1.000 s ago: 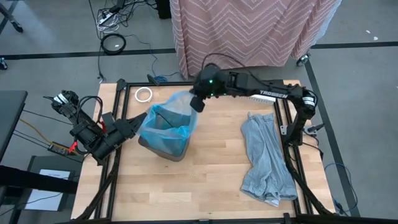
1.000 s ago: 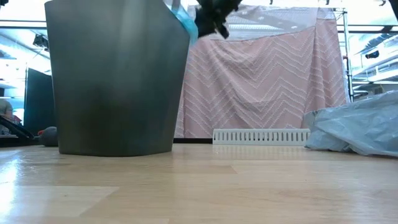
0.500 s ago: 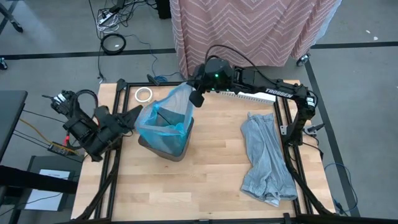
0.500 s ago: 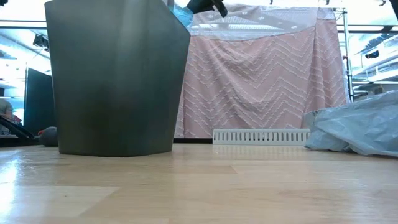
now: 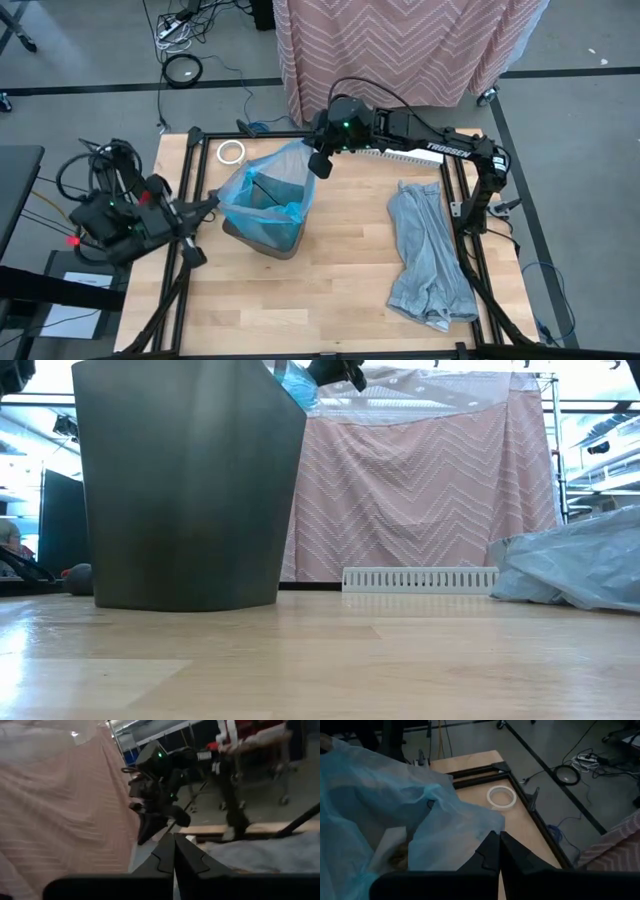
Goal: Place trash/remove bag and relplace
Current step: Remove the blue trash bag from the black trash bin
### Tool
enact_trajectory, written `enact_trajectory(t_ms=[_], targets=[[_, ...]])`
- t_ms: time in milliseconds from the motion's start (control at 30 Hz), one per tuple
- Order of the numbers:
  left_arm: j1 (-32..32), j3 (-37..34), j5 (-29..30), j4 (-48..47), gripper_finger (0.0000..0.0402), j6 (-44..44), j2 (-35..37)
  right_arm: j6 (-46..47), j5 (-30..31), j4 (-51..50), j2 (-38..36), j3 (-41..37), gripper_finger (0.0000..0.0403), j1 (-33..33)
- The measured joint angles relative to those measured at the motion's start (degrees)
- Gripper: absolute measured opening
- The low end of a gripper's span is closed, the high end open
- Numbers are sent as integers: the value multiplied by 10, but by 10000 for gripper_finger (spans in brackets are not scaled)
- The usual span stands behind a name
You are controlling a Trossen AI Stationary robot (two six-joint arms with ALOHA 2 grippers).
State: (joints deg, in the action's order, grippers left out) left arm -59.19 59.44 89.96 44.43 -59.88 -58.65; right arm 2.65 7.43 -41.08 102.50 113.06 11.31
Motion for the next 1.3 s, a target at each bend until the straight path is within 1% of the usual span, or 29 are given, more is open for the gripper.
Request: enact_trajectory(t_ms=[133, 200, 267, 433, 533, 600, 633, 667, 733, 867, 900, 933, 1000, 1067, 1100, 1133, 1167, 1200, 1267, 1300], targets=[[7, -1, 1, -30, 34, -3, 3, -3, -1, 0, 1, 0, 0, 0], [6, 0, 1, -53, 54, -8, 5, -3, -2, -1, 3, 0, 0, 0], [6, -1, 0, -96, 76, -7, 3, -1, -9, -2, 3, 0, 0, 0], [19, -16, 0, -199, 136, 47, 3, 1, -16, -4, 3, 0, 0, 0], [22, -21, 0, -212, 157, 46, 4, 1, -16, -7, 3, 0, 0, 0], [23, -21, 0, -212, 163, 52, 9, 1, -16, -14, 3, 0, 0, 0], [26, -21, 0, -209, 164, 71, 11, 1, -16, -16, 3, 0, 0, 0], [35, -21, 0, -198, 163, 110, 11, 1, -17, -17, 3, 0, 0, 0], [61, -21, 0, -165, 157, 221, 9, 1, -17, -19, 3, 0, 0, 1], [106, -21, 2, -112, 133, 540, 6, -2, -21, -19, 3, 0, 0, 5], [103, -20, 1, -107, 126, 604, 6, -2, -28, -19, 3, 0, 0, 7], [91, -19, -5, -107, 119, 643, 8, -3, -36, -19, 3, 0, 0, 9], [46, -12, -11, -102, 107, 707, 22, -4, -51, -21, 3, 0, 0, 12], [10, -2, -21, -60, 95, 785, 41, -9, -62, -21, 3, 0, 0, 15], [7, 5, -46, -36, 91, 802, 46, -13, -62, -21, 3, 0, 0, 16], [8, 14, -75, -15, 88, 795, 49, -15, -62, -21, 3, 0, 0, 16], [9, 28, -86, -1, 86, 773, 49, -16, -62, -21, 3, 0, 0, 16], [6, 42, -75, -3, 83, 762, 47, -18, -62, -21, 3, 0, 0, 17], [-13, 69, -4, -13, 76, 777, 37, -23, -62, -20, 3, 0, 0, 17], [-21, 80, -5, -24, 71, 775, 35, -27, -63, -20, 3, 0, 0, 17]])
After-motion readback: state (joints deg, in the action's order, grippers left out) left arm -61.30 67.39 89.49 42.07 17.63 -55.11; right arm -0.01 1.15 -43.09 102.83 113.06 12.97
